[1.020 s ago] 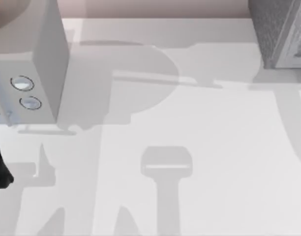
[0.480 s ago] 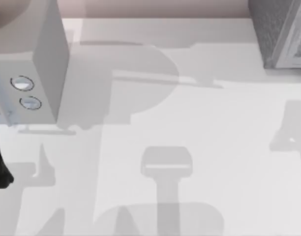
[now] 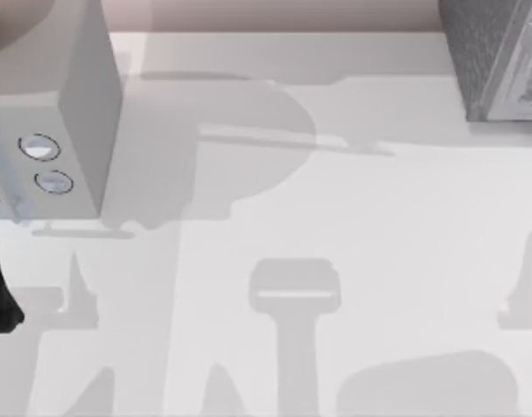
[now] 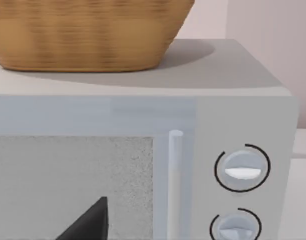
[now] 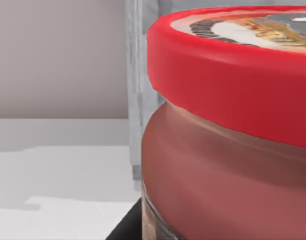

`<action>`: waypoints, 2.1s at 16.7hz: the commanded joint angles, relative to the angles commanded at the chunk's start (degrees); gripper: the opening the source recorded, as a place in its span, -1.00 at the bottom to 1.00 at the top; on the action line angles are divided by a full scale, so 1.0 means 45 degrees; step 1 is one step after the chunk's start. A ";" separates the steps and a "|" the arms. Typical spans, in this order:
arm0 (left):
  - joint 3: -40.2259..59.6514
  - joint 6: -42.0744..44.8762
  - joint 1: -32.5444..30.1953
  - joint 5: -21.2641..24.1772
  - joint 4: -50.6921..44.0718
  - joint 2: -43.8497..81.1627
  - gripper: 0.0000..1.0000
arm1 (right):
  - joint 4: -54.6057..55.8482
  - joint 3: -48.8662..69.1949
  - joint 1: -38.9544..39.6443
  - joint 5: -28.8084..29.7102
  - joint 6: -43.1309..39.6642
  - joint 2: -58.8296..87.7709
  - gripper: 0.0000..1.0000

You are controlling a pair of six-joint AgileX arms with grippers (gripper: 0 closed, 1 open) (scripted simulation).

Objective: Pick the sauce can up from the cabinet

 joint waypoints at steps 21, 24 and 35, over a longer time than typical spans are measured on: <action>0.0000 0.0000 0.0000 0.0000 0.0000 0.0000 1.00 | 0.4290 0.1756 -0.0184 -0.2382 0.0141 0.5955 -1.00; 0.0000 0.0000 0.0000 0.0000 0.0000 0.0000 1.00 | 0.5475 0.2410 -0.0224 -0.3057 0.0153 0.7743 -1.00; 0.0000 0.0000 0.0000 0.0000 0.0000 0.0000 1.00 | 0.9857 0.4845 -0.0400 -0.5502 0.0134 1.4286 -1.00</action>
